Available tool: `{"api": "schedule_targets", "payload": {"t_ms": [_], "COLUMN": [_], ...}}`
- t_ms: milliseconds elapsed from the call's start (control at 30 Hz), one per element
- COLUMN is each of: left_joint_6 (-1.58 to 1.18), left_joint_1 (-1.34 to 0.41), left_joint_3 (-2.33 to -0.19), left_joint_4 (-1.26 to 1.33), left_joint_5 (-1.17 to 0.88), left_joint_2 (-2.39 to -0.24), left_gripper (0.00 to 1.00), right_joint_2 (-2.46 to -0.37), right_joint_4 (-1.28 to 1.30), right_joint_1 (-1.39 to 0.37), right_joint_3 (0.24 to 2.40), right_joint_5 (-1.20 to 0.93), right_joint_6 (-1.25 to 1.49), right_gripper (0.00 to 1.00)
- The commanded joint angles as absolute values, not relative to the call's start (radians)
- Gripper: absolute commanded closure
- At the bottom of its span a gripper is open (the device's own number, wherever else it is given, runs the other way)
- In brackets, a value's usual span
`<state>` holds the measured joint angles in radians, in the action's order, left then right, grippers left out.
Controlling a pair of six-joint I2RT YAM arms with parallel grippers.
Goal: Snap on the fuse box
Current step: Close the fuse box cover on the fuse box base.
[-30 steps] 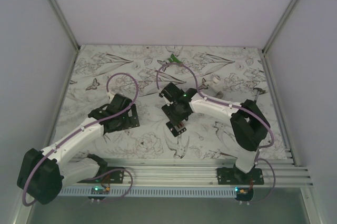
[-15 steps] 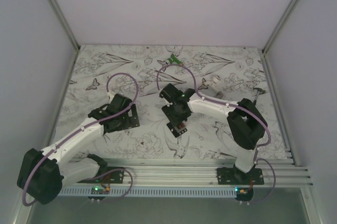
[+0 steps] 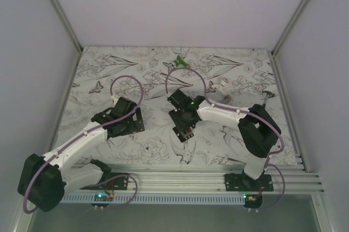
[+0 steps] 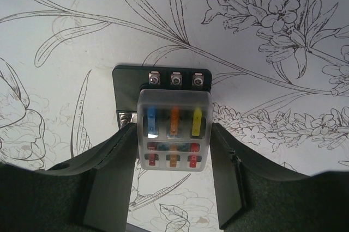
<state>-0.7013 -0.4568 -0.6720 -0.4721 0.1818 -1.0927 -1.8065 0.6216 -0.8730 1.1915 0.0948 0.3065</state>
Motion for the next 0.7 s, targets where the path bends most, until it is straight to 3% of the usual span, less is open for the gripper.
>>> {"api": "schedule_targets", "payload": {"t_ms": [0,300,400,533,667], "left_joint_6": [-0.692,-0.694,-0.695,-0.701,-0.718], "left_joint_1": [-0.451,-0.450,-0.450,-0.454,-0.476], "left_joint_3": [-0.679,-0.686,-0.694,-0.709,-0.722], "left_joint_4": [-0.502,-0.500,-0.499,-0.484,-0.446], "left_joint_5": [0.188,0.168,0.132,0.056,-0.027], "left_joint_2": [-1.087,-1.094,-1.096,-1.102,-1.119], "left_gripper": [0.00,0.00,0.00,0.03,0.06], "right_joint_2": [-1.897,-1.782,-1.741,-1.679,-1.609], "right_joint_4": [0.737,0.669,0.641,0.607,0.562], "right_joint_1": [-0.886,-0.895,-0.894,-0.892,-0.868], "right_joint_3": [1.080,1.186,1.204,1.185,1.128], "right_joint_5": [0.122,0.102,0.102,0.102,0.058], "right_joint_6": [0.354,0.357,0.368,0.379,0.381], "right_gripper": [0.71,0.60,0.50,0.40,0.37]}}
